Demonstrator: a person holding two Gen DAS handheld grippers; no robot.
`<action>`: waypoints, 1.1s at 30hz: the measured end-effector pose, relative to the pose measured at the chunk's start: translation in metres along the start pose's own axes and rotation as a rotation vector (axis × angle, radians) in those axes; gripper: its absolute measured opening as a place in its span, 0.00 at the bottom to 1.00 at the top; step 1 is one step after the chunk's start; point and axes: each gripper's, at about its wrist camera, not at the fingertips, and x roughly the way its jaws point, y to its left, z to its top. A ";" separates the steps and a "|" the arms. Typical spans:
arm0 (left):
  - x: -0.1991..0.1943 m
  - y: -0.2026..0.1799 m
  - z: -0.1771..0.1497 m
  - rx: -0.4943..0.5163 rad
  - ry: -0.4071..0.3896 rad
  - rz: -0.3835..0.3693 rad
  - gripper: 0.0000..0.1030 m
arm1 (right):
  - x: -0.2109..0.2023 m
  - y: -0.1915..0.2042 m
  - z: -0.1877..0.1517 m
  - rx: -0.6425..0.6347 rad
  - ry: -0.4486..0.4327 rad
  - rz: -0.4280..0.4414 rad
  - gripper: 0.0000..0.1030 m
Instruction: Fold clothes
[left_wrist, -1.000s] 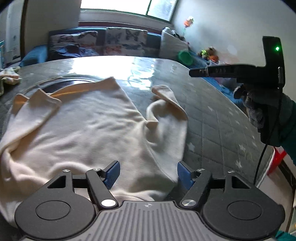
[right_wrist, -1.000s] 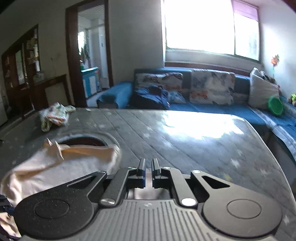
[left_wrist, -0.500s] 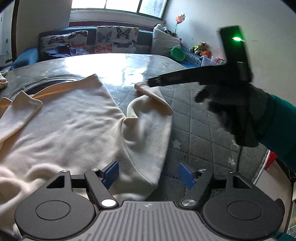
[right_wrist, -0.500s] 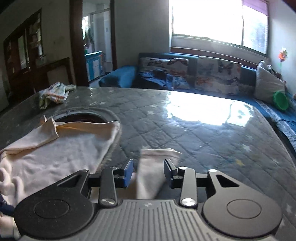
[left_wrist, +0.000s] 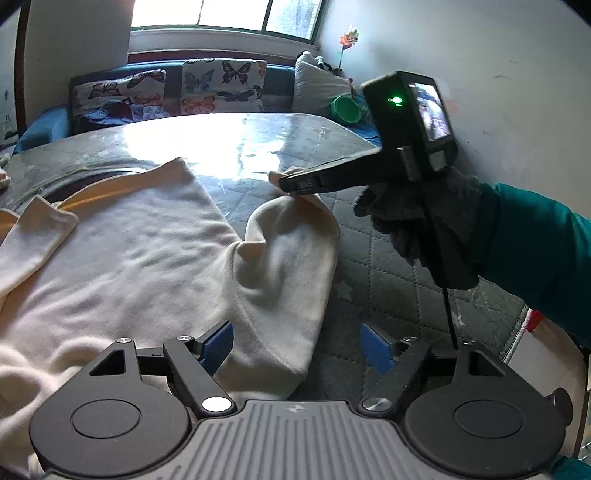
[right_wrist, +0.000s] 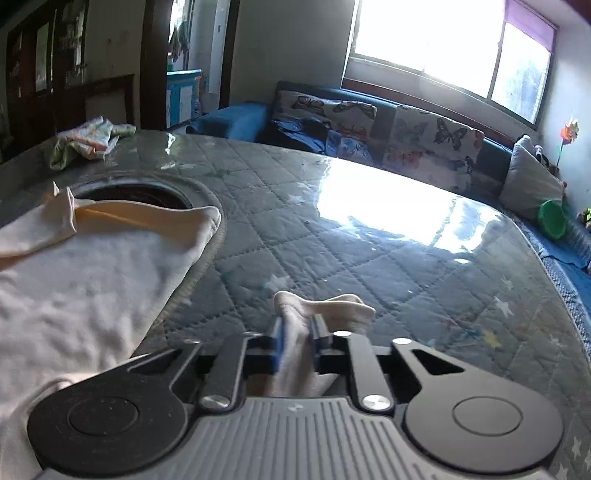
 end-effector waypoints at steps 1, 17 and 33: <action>0.000 -0.002 0.001 0.009 -0.003 0.000 0.76 | -0.005 -0.004 -0.002 0.006 -0.007 -0.002 0.06; 0.033 -0.019 0.004 0.106 0.031 -0.007 0.72 | -0.082 -0.077 -0.060 0.216 -0.056 -0.094 0.04; 0.032 -0.026 -0.004 0.154 0.051 -0.071 0.72 | -0.081 -0.082 -0.062 0.256 -0.071 -0.043 0.28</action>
